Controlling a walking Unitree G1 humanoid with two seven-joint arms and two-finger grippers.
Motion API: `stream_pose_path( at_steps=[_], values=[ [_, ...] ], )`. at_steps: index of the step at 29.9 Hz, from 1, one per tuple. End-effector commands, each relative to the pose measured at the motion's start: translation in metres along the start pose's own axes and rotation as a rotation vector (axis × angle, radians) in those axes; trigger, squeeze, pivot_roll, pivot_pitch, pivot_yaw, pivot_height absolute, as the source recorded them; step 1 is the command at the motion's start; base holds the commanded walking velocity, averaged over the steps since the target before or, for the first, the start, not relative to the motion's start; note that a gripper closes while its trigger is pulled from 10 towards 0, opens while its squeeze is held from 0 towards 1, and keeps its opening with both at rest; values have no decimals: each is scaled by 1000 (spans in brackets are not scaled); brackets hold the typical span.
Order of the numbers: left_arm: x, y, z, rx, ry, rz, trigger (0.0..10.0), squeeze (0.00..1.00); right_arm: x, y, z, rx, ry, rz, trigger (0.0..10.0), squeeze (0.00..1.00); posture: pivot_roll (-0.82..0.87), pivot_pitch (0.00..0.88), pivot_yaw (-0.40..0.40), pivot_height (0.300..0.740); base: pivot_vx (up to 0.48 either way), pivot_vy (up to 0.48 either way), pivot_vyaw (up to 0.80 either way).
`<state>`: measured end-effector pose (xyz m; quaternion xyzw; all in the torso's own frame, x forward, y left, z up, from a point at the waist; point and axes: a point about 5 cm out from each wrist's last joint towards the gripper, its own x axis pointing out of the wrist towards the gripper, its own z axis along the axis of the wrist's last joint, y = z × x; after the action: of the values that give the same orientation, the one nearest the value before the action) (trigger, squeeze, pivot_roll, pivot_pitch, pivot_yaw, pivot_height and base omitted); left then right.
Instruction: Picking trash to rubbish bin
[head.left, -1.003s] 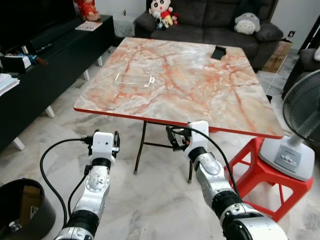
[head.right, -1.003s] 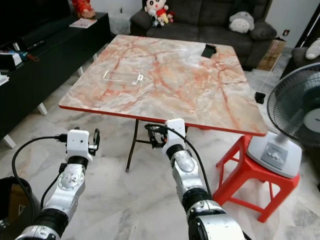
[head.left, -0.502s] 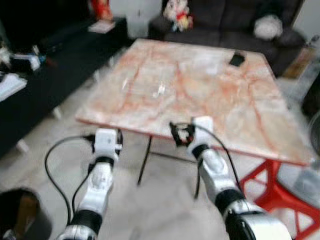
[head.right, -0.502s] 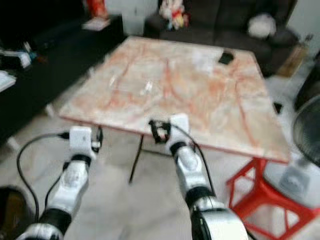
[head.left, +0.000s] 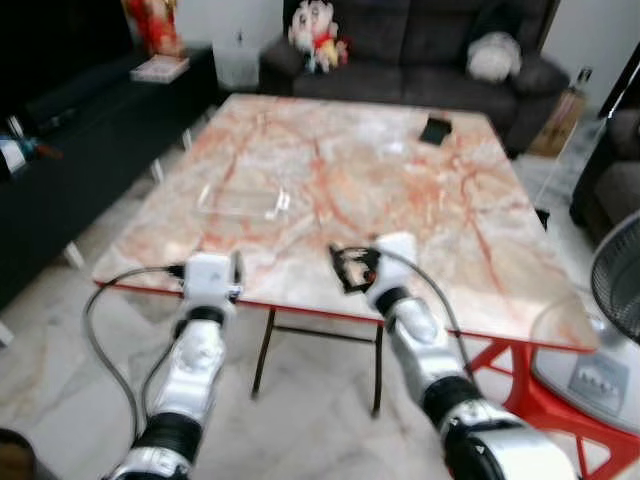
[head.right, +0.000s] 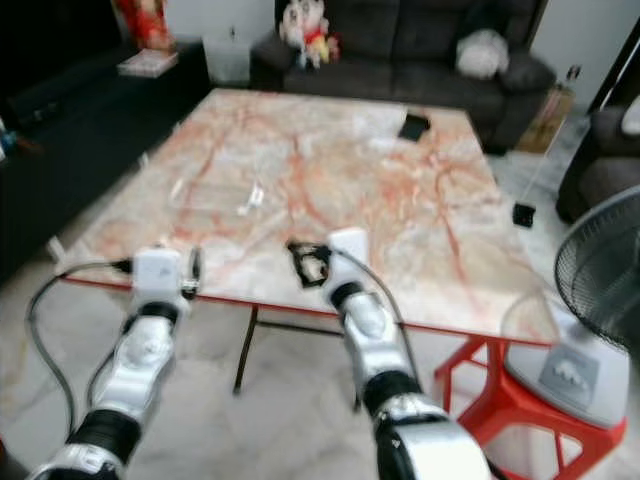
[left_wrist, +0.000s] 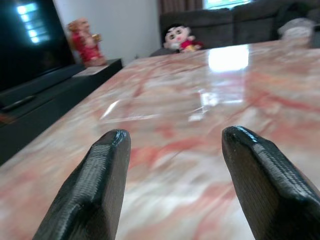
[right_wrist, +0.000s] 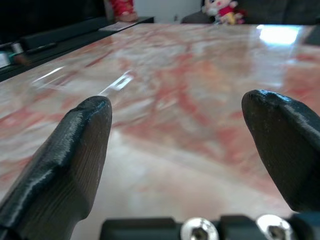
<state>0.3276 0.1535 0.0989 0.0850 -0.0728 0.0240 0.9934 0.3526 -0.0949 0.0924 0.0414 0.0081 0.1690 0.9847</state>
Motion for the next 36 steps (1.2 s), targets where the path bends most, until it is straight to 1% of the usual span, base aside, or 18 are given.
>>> stream_pose_path(
  at_steps=[1, 6, 10, 12, 20, 36],
  values=[
    [3, 10, 3, 23, -8, 20, 10000, 0, 5, 12, 4, 13, -13, 31, 10000, 0, 78, 0, -71, 740, 446, 0, 0],
    [6, 11, 7, 28, -16, 23, 10000, 0, 6, 12, 7, -15, -24, 35, 10000, 0, 84, 0, -78, 740, 448, 0, 0],
    [7, 12, 7, 31, -17, 28, 10000, 0, 6, 12, 7, -15, -29, 35, 10000, 0, 84, 0, -78, 740, 450, 0, 469],
    [8, 14, 8, 33, -17, 34, 10000, 0, 6, 12, 6, 2, -28, 30, 10000, 0, 87, 0, -76, 740, 450, 0, 731],
    [9, 17, 9, 37, -14, 40, 10000, 0, 6, 12, 5, 12, -21, 26, 10000, 0, 86, 0, -76, 740, 449, 0, 0],
    [10, 14, 11, 41, -15, 16, 10000, 0, 5, 12, 2, 18, -4, 20, 10000, 0, 85, 0, -78, 740, 449, 0, 0]
  ],
)
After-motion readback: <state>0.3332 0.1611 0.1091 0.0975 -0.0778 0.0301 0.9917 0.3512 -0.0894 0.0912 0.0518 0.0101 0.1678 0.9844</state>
